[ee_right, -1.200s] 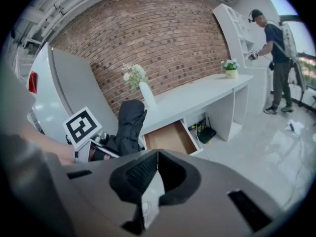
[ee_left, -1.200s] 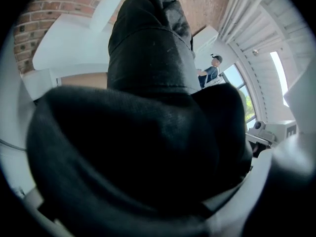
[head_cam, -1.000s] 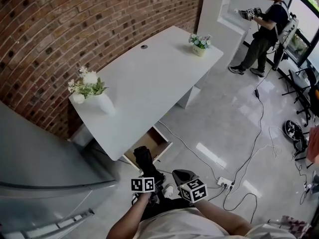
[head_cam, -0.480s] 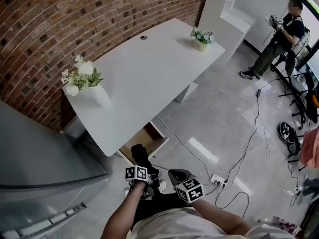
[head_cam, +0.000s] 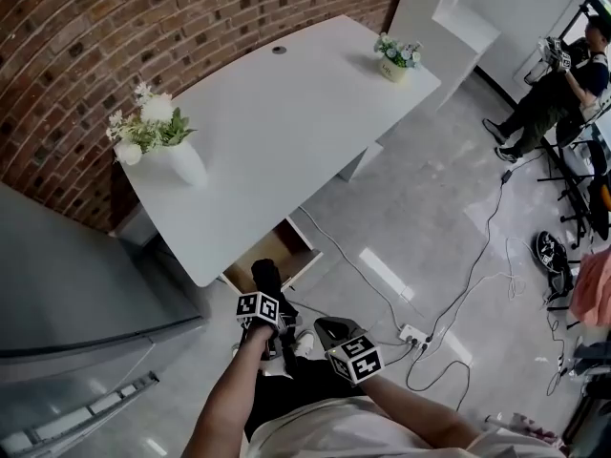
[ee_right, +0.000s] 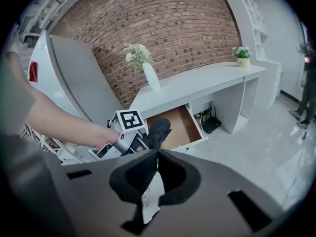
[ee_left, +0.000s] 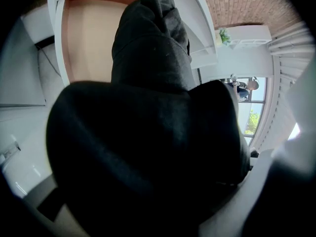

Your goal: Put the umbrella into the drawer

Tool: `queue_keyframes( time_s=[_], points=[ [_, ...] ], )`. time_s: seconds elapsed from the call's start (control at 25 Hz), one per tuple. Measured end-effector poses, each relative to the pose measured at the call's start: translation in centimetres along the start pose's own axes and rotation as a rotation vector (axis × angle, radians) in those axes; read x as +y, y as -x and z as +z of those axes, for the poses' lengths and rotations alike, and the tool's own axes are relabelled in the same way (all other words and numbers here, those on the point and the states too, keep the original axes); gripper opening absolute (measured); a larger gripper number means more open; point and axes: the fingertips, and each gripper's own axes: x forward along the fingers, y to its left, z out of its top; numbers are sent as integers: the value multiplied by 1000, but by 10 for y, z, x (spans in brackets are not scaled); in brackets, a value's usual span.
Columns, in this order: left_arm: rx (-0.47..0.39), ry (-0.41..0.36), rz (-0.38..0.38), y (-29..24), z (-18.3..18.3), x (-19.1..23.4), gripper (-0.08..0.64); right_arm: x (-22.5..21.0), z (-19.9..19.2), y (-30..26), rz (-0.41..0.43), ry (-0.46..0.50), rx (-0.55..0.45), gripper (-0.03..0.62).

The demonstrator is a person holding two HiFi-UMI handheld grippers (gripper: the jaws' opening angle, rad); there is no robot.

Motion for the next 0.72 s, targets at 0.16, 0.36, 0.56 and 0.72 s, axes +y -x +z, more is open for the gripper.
queue_keyframes(
  time_s=[0.16,0.36,0.56,0.72],
  points=[
    [-9,22,29,0,10,10,235,1,2,-10,7,49,6,17],
    [0,31,100,3,23,23,235,0,6,-20,24,60,-1,17],
    [-2,-14,232,8,43,41,235,-7,4,-19,26,50,-6,17],
    [-34,-28,306,10,58,55,235,-12,-3,-19,27,40,7,17]
  ],
)
